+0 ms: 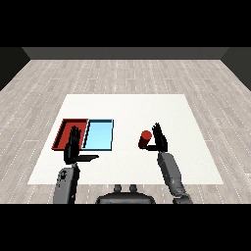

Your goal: Pick the red can and put it in the red box

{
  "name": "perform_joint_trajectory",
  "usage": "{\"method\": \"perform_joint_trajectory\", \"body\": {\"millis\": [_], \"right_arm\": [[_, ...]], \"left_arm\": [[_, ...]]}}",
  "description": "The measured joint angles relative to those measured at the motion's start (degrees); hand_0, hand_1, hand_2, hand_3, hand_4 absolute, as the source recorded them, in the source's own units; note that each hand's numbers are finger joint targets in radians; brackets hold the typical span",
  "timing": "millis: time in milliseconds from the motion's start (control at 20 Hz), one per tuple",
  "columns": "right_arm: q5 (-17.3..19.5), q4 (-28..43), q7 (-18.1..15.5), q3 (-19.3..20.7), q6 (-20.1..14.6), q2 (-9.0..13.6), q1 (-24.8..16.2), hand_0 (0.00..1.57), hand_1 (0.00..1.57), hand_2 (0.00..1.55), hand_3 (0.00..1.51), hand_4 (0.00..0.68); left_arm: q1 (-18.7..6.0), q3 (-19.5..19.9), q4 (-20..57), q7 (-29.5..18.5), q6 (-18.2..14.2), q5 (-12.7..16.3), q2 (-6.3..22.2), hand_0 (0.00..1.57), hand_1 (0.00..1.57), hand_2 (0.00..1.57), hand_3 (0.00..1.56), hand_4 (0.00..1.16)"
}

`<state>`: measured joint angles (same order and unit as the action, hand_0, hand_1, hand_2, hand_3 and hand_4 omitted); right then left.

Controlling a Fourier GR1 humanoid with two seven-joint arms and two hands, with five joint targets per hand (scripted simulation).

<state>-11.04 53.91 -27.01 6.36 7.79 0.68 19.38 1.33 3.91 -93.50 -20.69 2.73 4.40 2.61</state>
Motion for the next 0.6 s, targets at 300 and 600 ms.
{"method": "perform_joint_trajectory", "body": {"millis": [300,600], "right_arm": [[-0.71,-4.43,-1.61,0.17,-0.36,-0.06,2.28,0.0,0.0,0.0,0.0,0.0],[-1.98,-3.61,-1.42,-1.76,-0.99,-0.13,2.0,0.0,0.0,0.0,0.0,0.0]], "left_arm": [[-0.09,0.93,0.14,-0.03,0.1,0.73,0.25,0.0,0.0,0.0,0.0,0.0],[0.76,-0.4,-0.35,-0.05,-0.68,-0.44,-0.71,0.0,0.0,0.0,0.0,0.0]]}}
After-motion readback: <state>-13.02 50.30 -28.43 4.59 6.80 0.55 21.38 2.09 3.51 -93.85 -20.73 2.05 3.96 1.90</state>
